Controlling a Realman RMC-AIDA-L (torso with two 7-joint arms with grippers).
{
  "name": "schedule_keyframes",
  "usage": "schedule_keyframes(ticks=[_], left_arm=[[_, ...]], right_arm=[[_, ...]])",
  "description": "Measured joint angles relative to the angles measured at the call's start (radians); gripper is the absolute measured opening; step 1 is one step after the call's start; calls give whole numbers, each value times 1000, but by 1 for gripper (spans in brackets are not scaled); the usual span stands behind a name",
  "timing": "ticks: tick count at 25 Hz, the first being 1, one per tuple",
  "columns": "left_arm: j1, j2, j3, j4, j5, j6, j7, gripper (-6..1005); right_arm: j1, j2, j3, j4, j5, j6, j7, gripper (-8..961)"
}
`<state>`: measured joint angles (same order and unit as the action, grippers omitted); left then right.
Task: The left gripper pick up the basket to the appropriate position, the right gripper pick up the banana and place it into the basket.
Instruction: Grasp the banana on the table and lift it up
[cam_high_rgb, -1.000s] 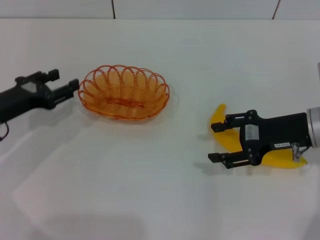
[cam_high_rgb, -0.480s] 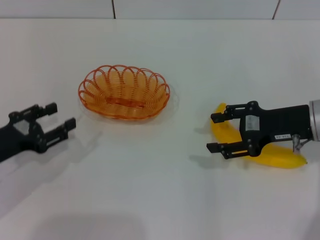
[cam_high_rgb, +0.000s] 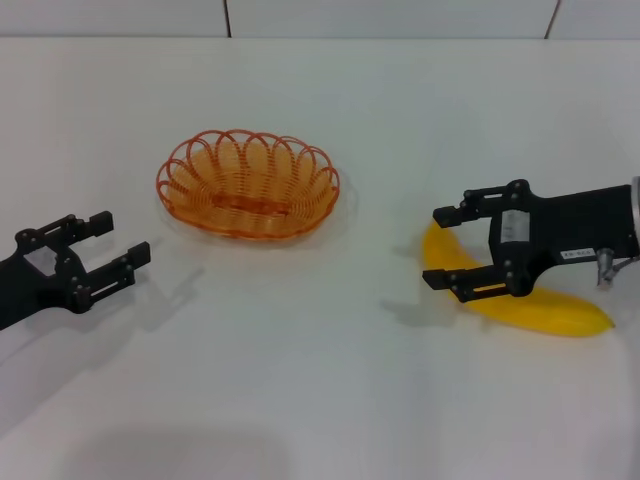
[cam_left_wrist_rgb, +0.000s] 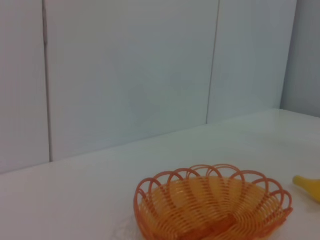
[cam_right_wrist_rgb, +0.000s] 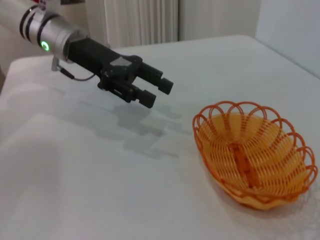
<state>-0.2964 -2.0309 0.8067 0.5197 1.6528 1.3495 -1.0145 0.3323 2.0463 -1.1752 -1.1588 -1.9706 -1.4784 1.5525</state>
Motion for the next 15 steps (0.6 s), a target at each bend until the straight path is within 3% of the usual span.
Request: schedule_keyframes(ticks=[8,15], left_arm=[[-4,0,1,-1,2,-25,-2,678],[-6,0,2,-1,2,-26,-1,678]], right_arm=[[-70,0,-195,-288,-215,82,285,761],[-55,-1,-281,-337,-378,77,446,760]])
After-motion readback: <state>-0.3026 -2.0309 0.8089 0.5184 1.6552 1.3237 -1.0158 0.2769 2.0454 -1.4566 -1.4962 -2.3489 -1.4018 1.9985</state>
